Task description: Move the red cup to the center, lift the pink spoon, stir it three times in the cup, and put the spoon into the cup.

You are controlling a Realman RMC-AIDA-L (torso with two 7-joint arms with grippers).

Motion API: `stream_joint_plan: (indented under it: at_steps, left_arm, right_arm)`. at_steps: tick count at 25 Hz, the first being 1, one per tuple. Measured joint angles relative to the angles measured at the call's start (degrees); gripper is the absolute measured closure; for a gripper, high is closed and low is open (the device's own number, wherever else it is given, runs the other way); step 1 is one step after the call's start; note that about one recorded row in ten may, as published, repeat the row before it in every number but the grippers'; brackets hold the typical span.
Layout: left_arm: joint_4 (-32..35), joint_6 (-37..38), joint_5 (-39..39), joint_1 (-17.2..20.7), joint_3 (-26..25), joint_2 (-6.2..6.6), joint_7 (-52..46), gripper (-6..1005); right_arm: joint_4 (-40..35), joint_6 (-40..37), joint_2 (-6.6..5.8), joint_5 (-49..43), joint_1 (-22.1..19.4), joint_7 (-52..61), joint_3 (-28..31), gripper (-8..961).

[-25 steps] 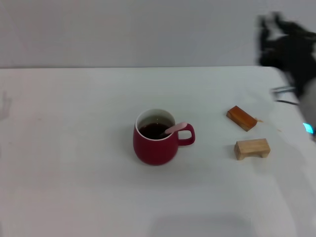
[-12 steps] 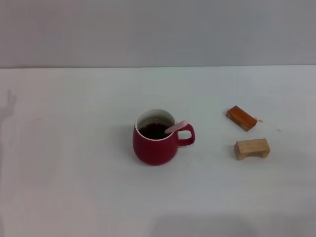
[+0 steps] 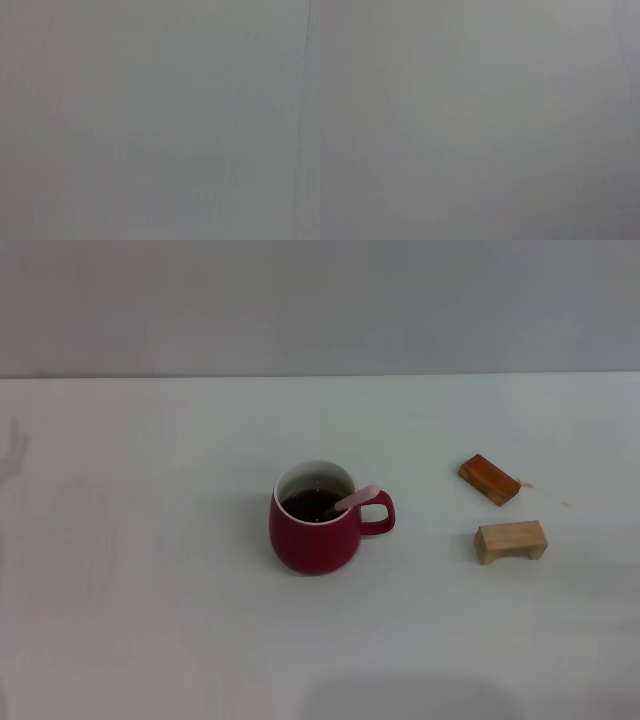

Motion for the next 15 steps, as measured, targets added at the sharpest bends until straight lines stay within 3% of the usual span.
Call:
stream_joint_plan:
  at_steps: [15]
  left_arm:
    - [-0.3,0.1,0.0,-0.4,0.0,0.0,0.1,153]
  right_arm:
    - [-1.9,-1.0,0.07,0.0,0.8,2.8,-0.5,683]
